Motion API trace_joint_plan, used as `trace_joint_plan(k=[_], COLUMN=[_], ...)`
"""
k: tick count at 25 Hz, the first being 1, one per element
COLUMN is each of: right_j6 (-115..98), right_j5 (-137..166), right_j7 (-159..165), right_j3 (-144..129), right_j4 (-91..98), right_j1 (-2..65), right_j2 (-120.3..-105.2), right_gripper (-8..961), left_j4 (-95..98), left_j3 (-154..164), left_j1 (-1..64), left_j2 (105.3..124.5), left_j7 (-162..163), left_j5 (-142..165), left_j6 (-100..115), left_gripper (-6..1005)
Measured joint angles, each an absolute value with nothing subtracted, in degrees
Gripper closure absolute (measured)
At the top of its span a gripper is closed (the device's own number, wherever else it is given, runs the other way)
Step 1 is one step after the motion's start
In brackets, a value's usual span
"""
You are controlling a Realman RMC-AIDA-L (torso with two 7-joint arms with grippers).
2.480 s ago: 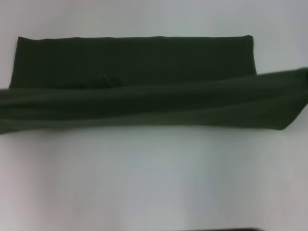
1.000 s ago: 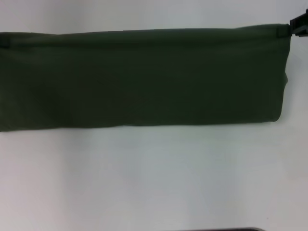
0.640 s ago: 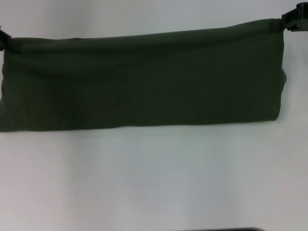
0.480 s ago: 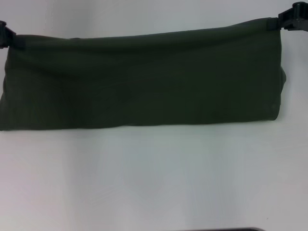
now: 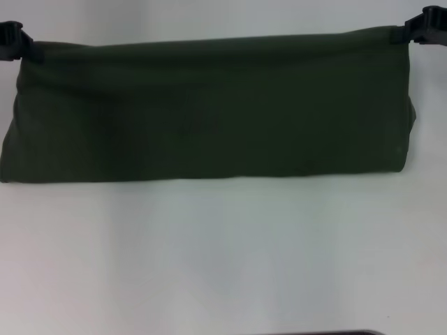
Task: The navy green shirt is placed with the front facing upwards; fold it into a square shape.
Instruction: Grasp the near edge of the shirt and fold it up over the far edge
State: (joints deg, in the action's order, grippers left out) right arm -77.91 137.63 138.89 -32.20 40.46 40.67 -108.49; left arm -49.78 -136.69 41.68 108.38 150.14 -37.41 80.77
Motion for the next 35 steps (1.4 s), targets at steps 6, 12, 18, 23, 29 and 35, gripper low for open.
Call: trace_joint_plan(k=[6,12,18,23,29,35], right_j6=[-74.10,-69.52,-65.91,-64.54,-63.07,-58.21], right_j5=[137.55,137.68,137.68,137.68,137.63,137.62], right_j7=[138.83,138.79,138.86,138.93,138.95,138.70], right_j3=[-32.42,-34.38,-36.34,-37.12,-37.16,-37.18], right_j4=[40.07,39.66,39.47,39.38,39.26,36.68], right_j1=[40.61,41.34,42.24,42.21,41.71,41.70], right_j2=[-109.37,-110.83,-111.71,-112.22,-112.71,-112.95], right_gripper=[899,899,900,900,898,896], left_j4=[-49.04,-47.83,-47.79,-46.66,-44.23,-43.42], left_j3=[-136.33,-136.02,-135.97,-135.57,-135.12,-133.79], left_j1=[43.25,44.83,45.59,45.70,45.77,45.88], left_j2=[109.41,110.55,111.21,111.47,111.52,112.20], left_j7=[150.89,152.04,153.00,152.56,152.51,152.87], left_j5=[-34.42,-31.09,-29.27,-29.25,-29.23,-29.20], left_j6=[77.53,73.86,70.83,67.87,64.27,61.38], left_gripper=[940,932,925,919,912,905])
